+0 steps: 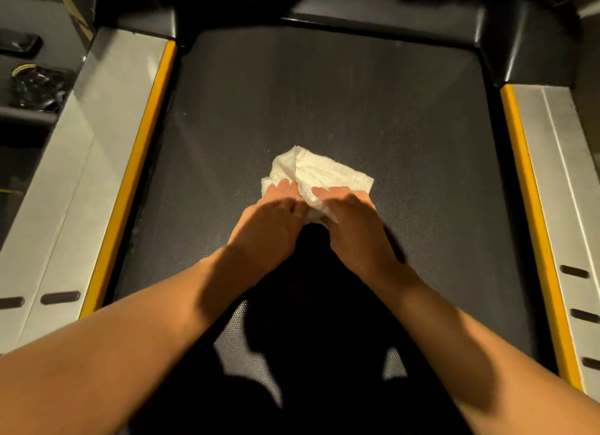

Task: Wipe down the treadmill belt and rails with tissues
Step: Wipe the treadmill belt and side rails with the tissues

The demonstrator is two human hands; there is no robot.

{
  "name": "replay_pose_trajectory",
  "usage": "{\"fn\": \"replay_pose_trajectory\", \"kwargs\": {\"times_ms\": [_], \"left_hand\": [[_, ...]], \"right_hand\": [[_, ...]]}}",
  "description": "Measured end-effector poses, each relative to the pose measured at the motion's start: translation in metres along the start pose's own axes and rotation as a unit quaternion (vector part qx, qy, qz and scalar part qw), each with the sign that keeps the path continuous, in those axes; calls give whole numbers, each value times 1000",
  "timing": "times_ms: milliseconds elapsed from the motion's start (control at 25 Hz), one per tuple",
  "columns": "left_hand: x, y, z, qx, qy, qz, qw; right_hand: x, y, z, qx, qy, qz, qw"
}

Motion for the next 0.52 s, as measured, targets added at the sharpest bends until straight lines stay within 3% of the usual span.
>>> {"fn": "replay_pose_trajectory", "kwargs": {"times_ms": [80,240,320,400,520], "left_hand": [[0,3,-26,23,41,-12,999],[37,-10,-16,-9,-12,7,1000],[39,-13,-17,-25,19,15,999],[25,-15,-38,-3,67,20,998],[24,-15,-81,69,135,14,988]], "right_hand": [[-7,-17,-14,38,15,-33,999],[16,-17,-35,-50,57,-41,996],[14,-17,-30,-55,44,-21,997],[-10,-33,-29,8,38,-11,999],[-41,-64,-51,72,77,-51,993]]}}
Point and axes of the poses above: each hand's wrist, its own x-axis towards the middle knuckle, its own y-axis out of the palm, z = x × y, the point moved 10 cm from there along x, towards the middle knuckle, and after that the axes turned 14 degrees about x, right-handed, at the moved point
